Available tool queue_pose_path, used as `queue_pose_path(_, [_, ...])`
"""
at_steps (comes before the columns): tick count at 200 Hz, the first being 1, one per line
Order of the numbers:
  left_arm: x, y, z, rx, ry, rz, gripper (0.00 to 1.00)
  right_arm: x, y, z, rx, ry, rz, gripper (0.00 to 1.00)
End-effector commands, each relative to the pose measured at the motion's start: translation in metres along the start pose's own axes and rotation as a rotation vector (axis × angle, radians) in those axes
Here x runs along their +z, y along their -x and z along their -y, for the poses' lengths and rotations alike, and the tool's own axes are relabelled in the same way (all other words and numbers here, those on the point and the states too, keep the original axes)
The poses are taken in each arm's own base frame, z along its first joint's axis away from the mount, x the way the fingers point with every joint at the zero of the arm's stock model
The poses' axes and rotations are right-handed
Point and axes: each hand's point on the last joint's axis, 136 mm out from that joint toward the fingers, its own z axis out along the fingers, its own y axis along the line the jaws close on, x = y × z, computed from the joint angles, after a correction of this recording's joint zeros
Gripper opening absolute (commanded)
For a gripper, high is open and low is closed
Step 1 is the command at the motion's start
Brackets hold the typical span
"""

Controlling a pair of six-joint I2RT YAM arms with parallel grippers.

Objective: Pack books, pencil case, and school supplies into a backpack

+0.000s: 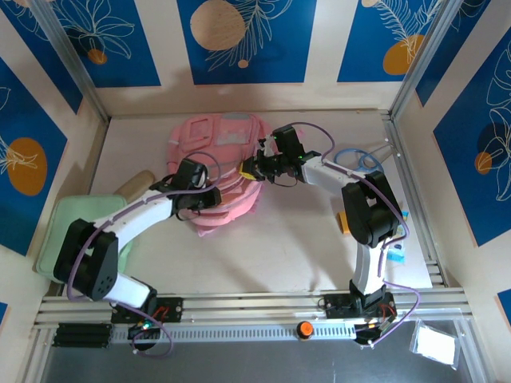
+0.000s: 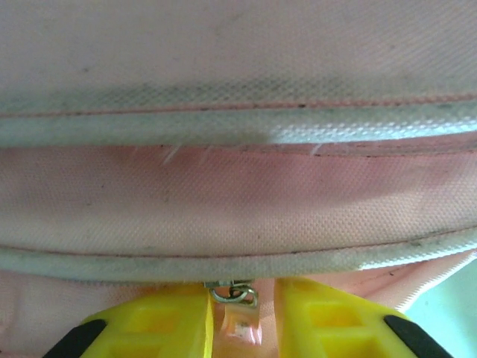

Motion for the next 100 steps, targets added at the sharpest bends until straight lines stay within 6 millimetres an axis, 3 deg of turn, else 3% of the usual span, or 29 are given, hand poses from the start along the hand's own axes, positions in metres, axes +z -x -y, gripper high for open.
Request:
queue_pose_path(1, [-0.002,0.008,-0.005,0.056,0.047,-0.005,0.28,-0.013,0.009,-0.017,-0.070,0.026,0.049,0.11])
queue_pose_path(25, [-0.002,0.009,-0.011,0.073,0.097,-0.005,0.26,-0.012,0.009,-0.018,-0.072,0.027,0.045,0.11])
queue_pose_path(100, [-0.019,0.006,-0.015,0.103,0.102,-0.006,0.00,-0.024,0.023,-0.001,-0.044,-0.027,0.106,0.09])
